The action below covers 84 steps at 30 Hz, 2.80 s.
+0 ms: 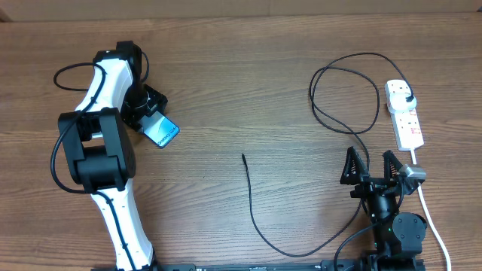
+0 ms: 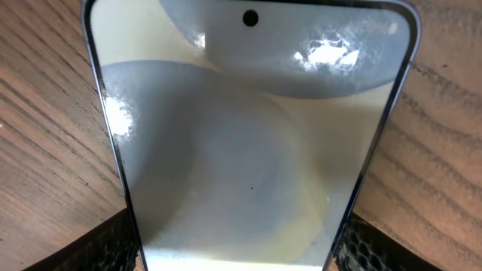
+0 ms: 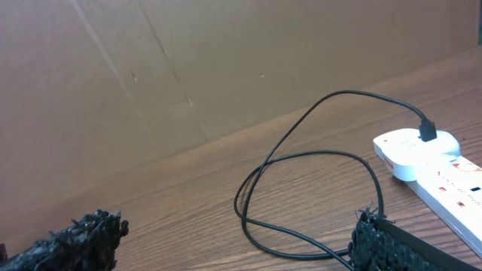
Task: Plug charger to phone and switch on socket
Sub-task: 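Lift the phone upright with the left gripper, then rotate the held phone so its bottom edge faces right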
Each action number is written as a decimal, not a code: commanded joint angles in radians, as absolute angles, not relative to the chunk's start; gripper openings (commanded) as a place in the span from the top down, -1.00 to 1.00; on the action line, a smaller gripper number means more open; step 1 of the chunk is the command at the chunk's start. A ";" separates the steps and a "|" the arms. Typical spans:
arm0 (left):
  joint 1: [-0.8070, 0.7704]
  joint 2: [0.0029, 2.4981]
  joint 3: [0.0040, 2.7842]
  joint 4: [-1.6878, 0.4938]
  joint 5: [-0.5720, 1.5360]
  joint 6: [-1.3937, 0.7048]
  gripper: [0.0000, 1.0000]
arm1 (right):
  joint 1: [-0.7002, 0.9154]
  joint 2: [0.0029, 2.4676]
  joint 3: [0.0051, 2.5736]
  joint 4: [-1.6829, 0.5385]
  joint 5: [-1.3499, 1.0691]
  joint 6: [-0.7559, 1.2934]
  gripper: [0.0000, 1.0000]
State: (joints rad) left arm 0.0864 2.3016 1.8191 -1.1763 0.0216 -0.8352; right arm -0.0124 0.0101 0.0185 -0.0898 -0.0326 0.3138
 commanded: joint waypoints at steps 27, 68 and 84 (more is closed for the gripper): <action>0.078 2.328 2.249 -1.451 0.873 -0.815 0.91 | -0.007 0.003 0.008 -0.084 -0.019 0.307 -1.00; 0.078 2.328 2.249 -1.627 1.331 -0.905 0.92 | -0.007 0.003 0.008 -0.084 -0.019 0.307 -1.00; 0.078 2.328 2.249 -1.628 1.327 -0.905 0.92 | -0.007 0.003 0.008 -0.084 -0.019 0.307 -1.00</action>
State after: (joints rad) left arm 0.0845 2.3287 2.2189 -1.6245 1.2831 -0.8921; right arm -0.0124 0.0101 0.0185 -0.0898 -0.0326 0.3134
